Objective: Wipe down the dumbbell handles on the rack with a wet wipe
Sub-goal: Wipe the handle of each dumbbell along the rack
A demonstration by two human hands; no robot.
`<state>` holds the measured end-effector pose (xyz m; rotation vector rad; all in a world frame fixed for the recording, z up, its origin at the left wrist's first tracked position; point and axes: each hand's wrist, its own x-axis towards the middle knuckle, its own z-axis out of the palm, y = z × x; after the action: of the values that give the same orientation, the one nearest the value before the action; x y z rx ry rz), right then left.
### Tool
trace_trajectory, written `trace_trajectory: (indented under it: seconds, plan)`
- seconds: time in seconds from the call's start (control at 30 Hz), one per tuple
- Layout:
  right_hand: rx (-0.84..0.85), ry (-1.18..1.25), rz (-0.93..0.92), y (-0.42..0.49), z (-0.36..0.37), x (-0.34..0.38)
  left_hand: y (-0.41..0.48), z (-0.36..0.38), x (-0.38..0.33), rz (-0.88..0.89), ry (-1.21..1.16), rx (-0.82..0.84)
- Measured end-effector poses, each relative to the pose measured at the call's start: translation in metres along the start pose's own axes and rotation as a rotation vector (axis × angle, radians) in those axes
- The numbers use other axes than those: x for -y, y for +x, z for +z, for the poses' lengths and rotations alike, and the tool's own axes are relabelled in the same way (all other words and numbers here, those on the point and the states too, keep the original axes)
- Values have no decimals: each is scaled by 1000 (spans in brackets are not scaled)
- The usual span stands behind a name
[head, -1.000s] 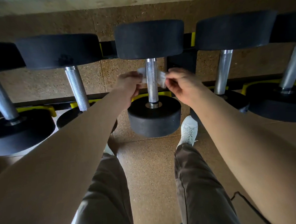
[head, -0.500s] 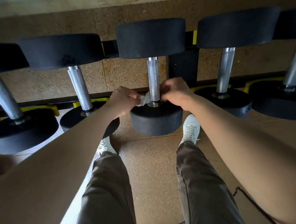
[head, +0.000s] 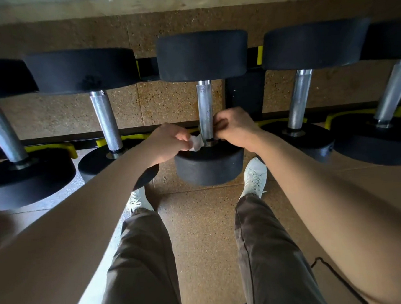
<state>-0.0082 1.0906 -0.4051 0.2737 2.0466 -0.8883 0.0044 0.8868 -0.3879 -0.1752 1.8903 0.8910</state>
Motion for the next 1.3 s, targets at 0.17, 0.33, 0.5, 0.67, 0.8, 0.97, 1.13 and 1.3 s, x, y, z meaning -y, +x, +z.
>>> trace_trajectory:
  seconds: [0.17,0.33,0.5,0.67,0.8,0.97,1.13,1.3]
  plan:
    - [-220,187,-9,-22,-4,-3,-16,-1,-15,92,-532,-34]
    - [26,714,-95,-50,-8,4,-21,1,-45,149,-1007,91]
    - [72,1013,-32,-50,-21,4,-13,-4,-46,115,-1219,-30]
    - [-306,1139,-2,-22,-20,30,7,-2,-55,-36,-1121,-451]
    - [-394,1426,45,1,-14,52,27,-4,-67,-99,-1263,-560]
    - [-517,1111,-16,8,2,43,36,2,-62,-137,-1090,-633]
    - [-519,695,-25,-2,12,12,34,10,-47,-242,-829,-597]
    - [-565,347,-76,-23,27,13,29,24,-35,-219,-728,-606]
